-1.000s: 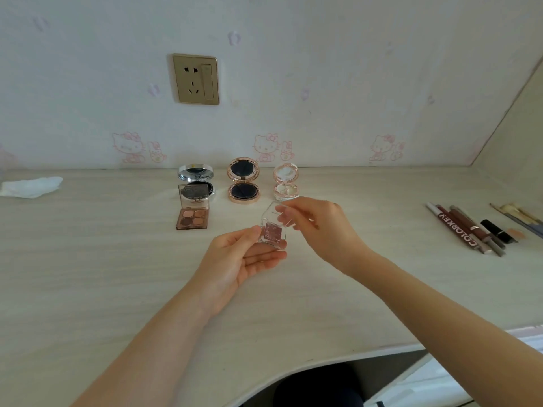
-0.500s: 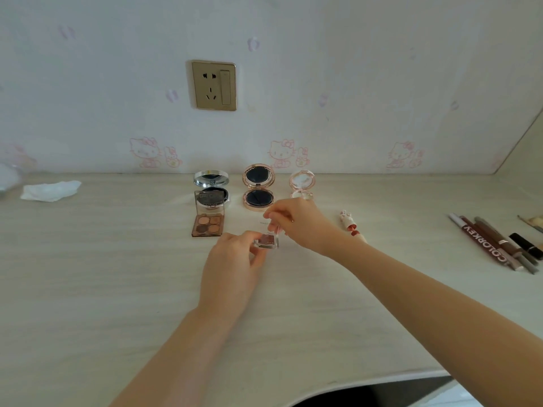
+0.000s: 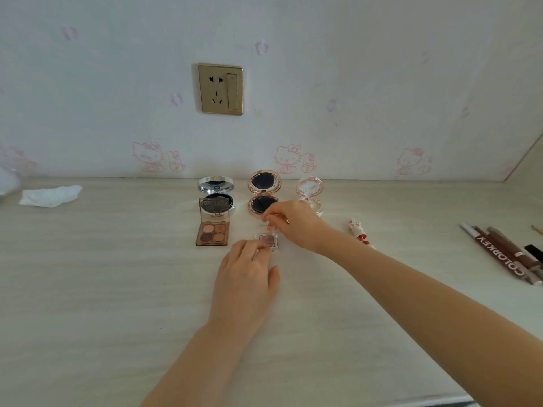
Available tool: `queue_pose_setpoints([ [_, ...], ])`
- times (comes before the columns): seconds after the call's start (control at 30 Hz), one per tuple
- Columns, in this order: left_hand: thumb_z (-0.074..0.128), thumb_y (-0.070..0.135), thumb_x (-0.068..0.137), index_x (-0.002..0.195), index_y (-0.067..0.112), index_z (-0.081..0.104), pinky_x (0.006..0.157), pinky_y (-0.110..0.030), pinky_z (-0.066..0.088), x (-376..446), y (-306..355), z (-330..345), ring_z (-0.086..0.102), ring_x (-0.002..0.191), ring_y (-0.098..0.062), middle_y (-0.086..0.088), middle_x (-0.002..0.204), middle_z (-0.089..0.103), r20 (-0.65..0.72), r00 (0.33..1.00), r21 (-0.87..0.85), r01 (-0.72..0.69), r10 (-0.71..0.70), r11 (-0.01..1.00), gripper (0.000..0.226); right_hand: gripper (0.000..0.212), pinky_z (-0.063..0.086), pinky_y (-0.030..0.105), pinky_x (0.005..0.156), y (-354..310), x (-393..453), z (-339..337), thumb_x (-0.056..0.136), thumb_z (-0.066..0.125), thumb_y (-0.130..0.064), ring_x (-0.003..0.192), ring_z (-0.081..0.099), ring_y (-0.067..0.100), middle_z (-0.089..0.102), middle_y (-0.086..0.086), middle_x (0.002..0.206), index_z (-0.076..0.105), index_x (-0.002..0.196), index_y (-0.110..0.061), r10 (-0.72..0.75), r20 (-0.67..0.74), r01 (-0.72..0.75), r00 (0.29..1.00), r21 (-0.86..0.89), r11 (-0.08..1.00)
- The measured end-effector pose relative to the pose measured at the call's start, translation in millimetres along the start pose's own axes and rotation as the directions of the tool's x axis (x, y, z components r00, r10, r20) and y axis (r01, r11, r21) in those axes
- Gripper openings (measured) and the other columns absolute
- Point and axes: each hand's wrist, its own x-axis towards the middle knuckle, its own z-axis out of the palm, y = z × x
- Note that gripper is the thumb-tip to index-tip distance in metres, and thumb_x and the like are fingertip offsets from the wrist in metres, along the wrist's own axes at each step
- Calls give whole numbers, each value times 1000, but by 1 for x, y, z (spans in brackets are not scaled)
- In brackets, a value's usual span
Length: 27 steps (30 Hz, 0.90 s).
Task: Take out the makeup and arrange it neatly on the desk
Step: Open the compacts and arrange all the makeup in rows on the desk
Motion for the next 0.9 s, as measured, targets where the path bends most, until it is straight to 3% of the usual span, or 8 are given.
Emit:
queue_pose_setpoints([
  [0.13, 34, 45, 96, 146, 24, 33, 118, -30, 14, 0, -4, 7, 15, 143, -15, 11, 149, 31, 74, 997, 78, 15, -21, 997, 55, 22, 45, 33, 74, 3, 8, 2, 94, 52, -17, 79, 61, 23, 69, 10, 87, 70, 94, -3, -25, -37, 23, 999, -65, 998],
  [0.27, 28, 50, 97, 150, 25, 22, 119, -32, 7, -1, -5, 9, 4, 147, -16, 11, 157, 20, 95, 995, 92, 25, -34, 995, 59, 21, 43, 26, 75, 5, 13, 2, 91, 53, -9, 86, 60, 19, 69, 9, 98, 71, 100, -6, -53, -113, 46, 992, -67, 997],
  [0.37, 28, 50, 97, 150, 23, 22, 119, -33, 7, -1, -5, 9, 4, 147, -17, 10, 157, 19, 95, 995, 87, 30, -38, 996, 60, 26, 34, 13, 74, 6, 15, 3, 90, 53, -6, 94, 59, 16, 69, 5, 108, 71, 108, -11, -63, -141, 54, 988, -67, 996],
  [0.5, 28, 51, 97, 149, 24, 24, 119, -34, 9, 0, -5, 10, 8, 145, -16, 12, 156, 20, 105, 994, 108, 27, -38, 994, 59, 26, 38, 18, 76, 7, 19, 4, 90, 53, -7, 94, 60, 19, 69, 6, 107, 71, 108, -12, -50, -132, 42, 990, -65, 997],
  [0.8, 33, 49, 96, 145, 25, 31, 117, -35, 15, 0, -4, 10, 17, 142, -16, 11, 153, 26, 98, 995, 82, 19, -27, 996, 55, 25, 35, 13, 75, 6, 18, 2, 92, 52, -10, 95, 62, 19, 70, 5, 108, 70, 111, -12, -73, -101, 64, 992, -90, 994],
  [0.9, 39, 45, 95, 144, 23, 36, 116, -35, 19, 0, -3, 8, 22, 140, -16, 9, 150, 31, 68, 998, 48, 7, -10, 999, 53, 28, 42, 20, 79, 3, 12, -3, 94, 50, -12, 95, 61, 19, 67, 4, 108, 67, 117, -15, -107, -101, 94, 989, -127, 987],
])
